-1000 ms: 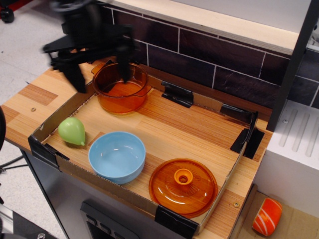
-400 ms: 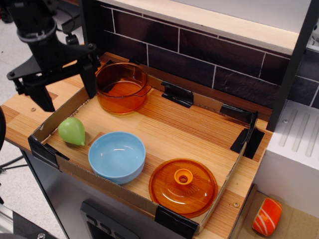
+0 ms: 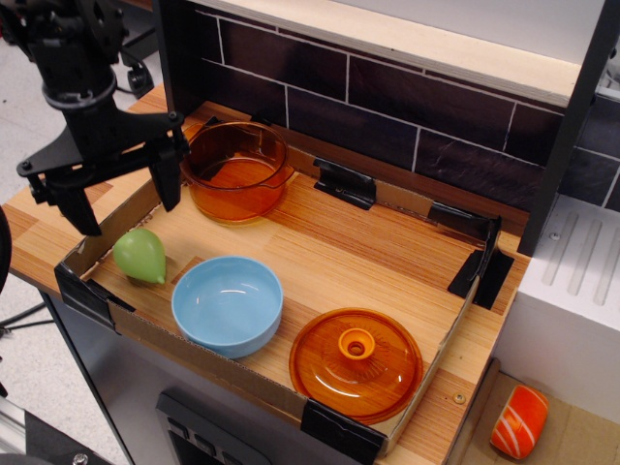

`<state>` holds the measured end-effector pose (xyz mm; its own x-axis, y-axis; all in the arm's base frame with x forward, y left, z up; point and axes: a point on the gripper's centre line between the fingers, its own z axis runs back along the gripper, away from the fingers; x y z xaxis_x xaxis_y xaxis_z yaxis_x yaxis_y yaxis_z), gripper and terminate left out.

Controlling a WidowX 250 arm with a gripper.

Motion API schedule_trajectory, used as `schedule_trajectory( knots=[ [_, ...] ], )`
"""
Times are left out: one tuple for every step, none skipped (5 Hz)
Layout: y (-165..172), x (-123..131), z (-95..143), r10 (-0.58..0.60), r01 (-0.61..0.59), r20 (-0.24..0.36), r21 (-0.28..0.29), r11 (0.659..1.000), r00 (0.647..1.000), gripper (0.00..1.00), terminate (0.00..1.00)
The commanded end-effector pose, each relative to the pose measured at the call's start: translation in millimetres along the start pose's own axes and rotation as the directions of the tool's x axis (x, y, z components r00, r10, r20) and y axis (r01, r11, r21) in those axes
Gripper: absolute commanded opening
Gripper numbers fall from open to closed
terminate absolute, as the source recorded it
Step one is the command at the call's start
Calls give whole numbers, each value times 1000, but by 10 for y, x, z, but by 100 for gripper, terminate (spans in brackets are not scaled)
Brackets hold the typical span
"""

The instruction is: Put pear in bowl

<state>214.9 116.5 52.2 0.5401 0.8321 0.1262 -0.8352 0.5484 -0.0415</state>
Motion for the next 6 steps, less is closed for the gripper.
schedule_trajectory(
  knots=[
    [17, -7, -122, 10, -10, 43, -9, 1000, 999, 100, 0],
    [9, -81, -248, -26, 26, 30, 0, 1000, 999, 100, 0],
    [-8, -119, -321, -34, 34, 19, 21, 999, 999, 100, 0],
    [-9, -130, -327, -42, 42, 7, 29, 999, 999, 0, 0],
    [8, -122, -178, -29, 29, 3, 12, 1000, 1000, 0, 0],
    [-2, -72, 74, 32, -32, 31, -27, 999, 999, 0, 0]
  ],
)
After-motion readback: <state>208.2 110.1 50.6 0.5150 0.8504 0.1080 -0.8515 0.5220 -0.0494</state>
